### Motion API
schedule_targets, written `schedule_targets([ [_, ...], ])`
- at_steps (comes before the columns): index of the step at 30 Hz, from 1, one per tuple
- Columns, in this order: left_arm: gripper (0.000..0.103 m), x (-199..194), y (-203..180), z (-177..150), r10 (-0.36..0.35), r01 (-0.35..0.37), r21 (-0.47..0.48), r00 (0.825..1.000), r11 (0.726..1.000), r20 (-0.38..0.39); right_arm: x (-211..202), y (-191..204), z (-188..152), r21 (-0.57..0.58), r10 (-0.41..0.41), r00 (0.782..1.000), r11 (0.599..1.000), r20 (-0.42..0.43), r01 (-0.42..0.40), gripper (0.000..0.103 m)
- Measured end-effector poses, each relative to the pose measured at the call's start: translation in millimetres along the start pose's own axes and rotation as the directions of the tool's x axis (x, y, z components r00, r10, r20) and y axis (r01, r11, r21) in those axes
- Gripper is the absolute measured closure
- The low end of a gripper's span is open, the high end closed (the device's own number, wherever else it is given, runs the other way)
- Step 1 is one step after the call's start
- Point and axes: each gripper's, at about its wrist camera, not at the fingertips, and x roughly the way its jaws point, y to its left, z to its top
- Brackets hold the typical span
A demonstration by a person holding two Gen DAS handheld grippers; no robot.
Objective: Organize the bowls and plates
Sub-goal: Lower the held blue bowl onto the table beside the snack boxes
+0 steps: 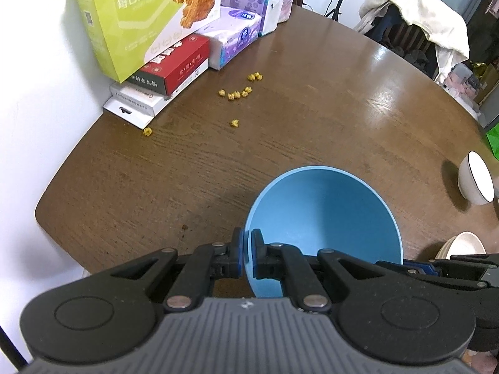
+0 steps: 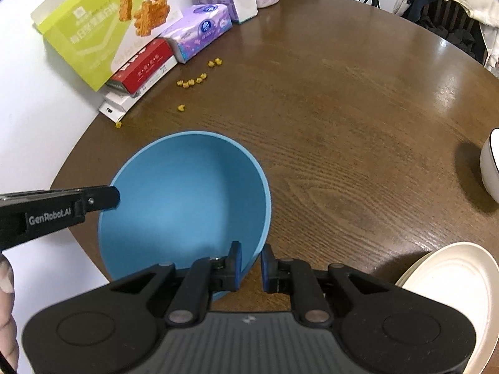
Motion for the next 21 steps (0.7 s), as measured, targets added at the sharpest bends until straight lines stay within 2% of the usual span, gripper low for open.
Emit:
schedule_targets([
  [8,0.097,5.5,2.9,-4.7,0.003,-0.003,-0.006,1.000,1.000,-0.014,6.4,2.0,-3.9,0.000,0.001,1.000,1.000,-0.024,-0.001,0.090],
  [21,0.097,5.3,7.2,-5.9,0.024,-0.024,-0.021,1.000,0.999,-0.003,10.6,6.9,-5.6,-0.013,0.005,1.000,1.000,-0.012,-0.005,0.090],
])
